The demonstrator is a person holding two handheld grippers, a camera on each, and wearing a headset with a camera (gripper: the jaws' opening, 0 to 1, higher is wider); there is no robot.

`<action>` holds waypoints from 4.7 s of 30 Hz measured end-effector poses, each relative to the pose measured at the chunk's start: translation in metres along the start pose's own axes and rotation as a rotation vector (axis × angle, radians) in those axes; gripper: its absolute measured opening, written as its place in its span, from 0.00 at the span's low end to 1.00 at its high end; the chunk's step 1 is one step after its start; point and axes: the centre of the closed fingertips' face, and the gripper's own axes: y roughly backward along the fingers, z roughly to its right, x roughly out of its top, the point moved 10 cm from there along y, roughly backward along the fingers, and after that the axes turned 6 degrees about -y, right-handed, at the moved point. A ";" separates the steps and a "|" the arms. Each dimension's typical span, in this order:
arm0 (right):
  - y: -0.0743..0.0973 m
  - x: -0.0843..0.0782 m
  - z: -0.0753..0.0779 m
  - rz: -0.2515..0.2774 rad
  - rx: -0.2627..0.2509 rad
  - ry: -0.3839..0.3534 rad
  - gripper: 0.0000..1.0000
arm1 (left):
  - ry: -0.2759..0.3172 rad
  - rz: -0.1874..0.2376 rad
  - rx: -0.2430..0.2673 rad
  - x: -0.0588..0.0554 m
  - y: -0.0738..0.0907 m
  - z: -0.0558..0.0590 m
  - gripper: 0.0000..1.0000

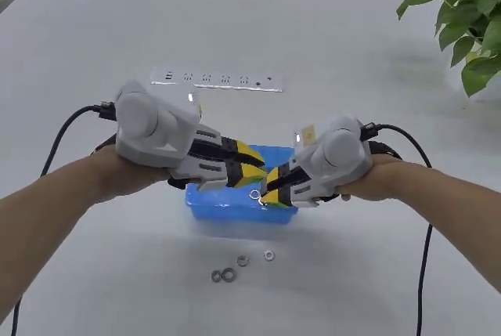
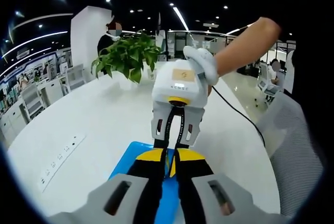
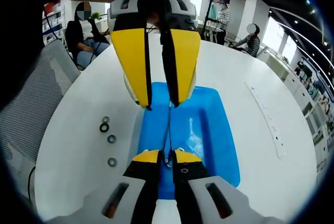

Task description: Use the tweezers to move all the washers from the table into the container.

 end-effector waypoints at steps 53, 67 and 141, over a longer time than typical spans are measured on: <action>0.023 0.006 -0.004 0.036 -0.037 -0.061 0.24 | -0.050 -0.036 -0.025 0.003 -0.006 -0.002 0.04; 0.047 0.001 -0.012 0.062 -0.117 -0.132 0.43 | -0.053 -0.033 -0.026 0.011 -0.005 -0.001 0.04; 0.096 -0.026 -0.106 0.193 -0.234 -0.301 0.93 | -0.093 -0.025 -0.073 0.048 0.021 0.046 0.03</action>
